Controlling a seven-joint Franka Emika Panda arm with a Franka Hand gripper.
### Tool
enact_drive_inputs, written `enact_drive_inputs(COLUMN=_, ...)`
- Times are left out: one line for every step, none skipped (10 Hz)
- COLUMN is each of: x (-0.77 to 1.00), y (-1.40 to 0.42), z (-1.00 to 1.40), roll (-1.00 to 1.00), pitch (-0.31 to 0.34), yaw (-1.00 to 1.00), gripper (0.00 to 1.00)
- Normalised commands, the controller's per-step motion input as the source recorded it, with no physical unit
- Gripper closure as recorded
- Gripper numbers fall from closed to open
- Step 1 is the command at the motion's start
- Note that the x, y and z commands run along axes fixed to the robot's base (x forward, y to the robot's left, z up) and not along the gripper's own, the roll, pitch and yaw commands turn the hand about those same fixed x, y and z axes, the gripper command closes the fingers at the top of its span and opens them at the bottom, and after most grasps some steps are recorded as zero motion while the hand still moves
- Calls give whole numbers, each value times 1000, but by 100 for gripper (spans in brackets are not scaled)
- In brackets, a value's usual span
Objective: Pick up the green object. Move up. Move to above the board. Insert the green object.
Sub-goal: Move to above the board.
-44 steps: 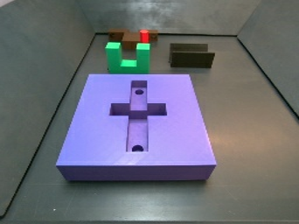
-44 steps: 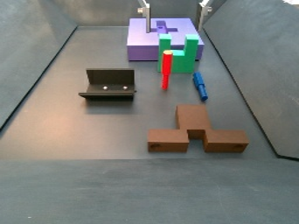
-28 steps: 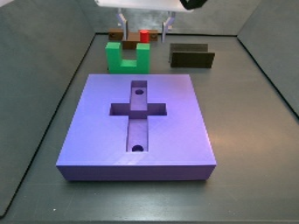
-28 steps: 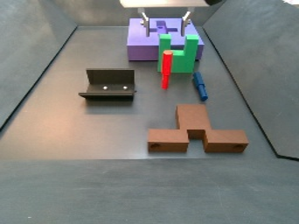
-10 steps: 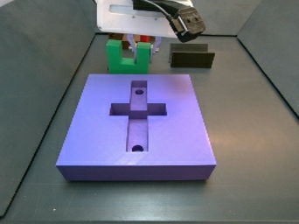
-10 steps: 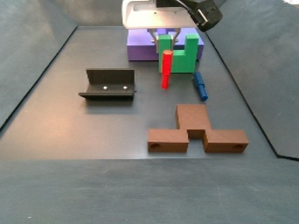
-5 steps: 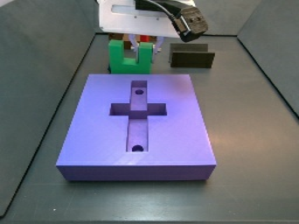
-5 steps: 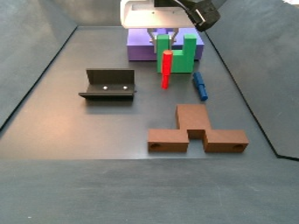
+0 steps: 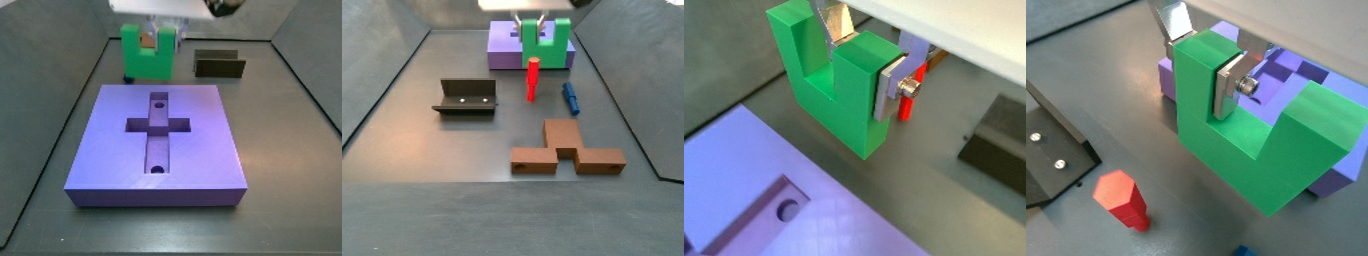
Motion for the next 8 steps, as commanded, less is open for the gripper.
enact_drive_inputs(x=0, y=0, z=1400, roll=0, pitch=0, yaw=0, gripper=100)
enact_drive_inputs(x=-31, y=-2, z=1400, roll=3, pitch=34, yaw=-4, gripper=100)
enact_drive_inputs(x=-45, y=0, z=1400, roll=-5, pitch=24, yaw=2, gripper=100)
enact_drive_inputs(x=21, y=-9, z=1400, roll=-20, pitch=30, yaw=-2, gripper=100)
enact_drive_inputs(x=46, y=-9, z=1400, roll=-22, pitch=55, yaw=0, gripper=100)
enact_drive_inputs(x=32, y=-1, z=549, roll=-26, pitch=73, yaw=2, gripper=100)
enact_drive_inputs(x=35, y=-1, z=317, roll=-28, pitch=62, yaw=4, gripper=100)
enact_drive_inputs(x=18, y=-1400, z=396, roll=195, pitch=123, yaw=146, gripper=100)
